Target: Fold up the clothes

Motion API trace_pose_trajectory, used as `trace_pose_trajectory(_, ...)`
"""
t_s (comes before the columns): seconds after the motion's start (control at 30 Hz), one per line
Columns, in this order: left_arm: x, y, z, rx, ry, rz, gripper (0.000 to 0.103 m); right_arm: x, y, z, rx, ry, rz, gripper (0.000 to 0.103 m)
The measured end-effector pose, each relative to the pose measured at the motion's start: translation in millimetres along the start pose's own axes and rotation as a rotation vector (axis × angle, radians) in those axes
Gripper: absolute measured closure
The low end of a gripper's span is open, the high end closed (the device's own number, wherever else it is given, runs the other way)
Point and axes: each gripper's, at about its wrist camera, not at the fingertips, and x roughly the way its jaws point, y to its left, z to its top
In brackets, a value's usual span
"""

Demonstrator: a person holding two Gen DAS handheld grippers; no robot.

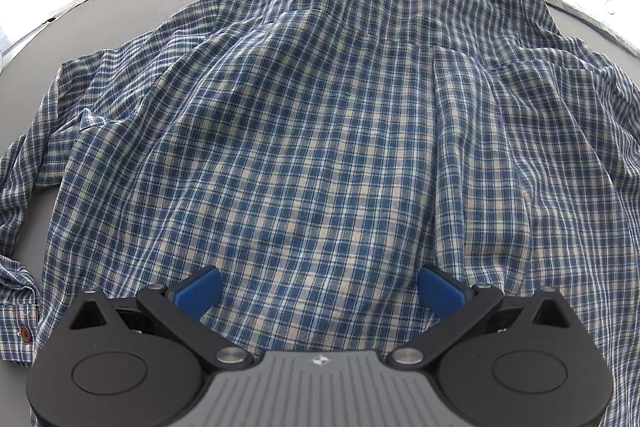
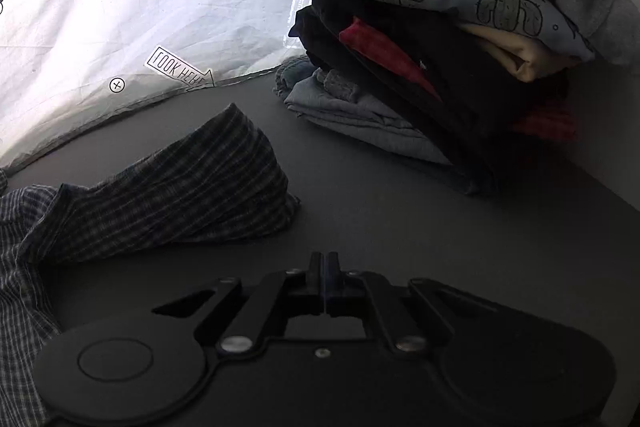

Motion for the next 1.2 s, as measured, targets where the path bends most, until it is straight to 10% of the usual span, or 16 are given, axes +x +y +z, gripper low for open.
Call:
trace_pose_trajectory(0.37,1,-1,6,0.009,0.002,-0.004,0.0,10,26,86,-0.069,-0.185,0.115,0.059)
trace_pose_trajectory(0.5,3,2,3,0.004,-0.009,-0.002,0.0,45,50,116,-0.14,-0.088,0.152,0.055)
trace_pose_trajectory(0.87,-7,-10,0,0.003,-0.006,-0.002,0.0,44,19,22,-0.157,0.163,-0.046,0.055)
trace_pose_trajectory(1.2,-5,-9,0,0.015,-0.006,-0.006,0.0,14,39,25,-0.286,0.006,0.055,0.045)
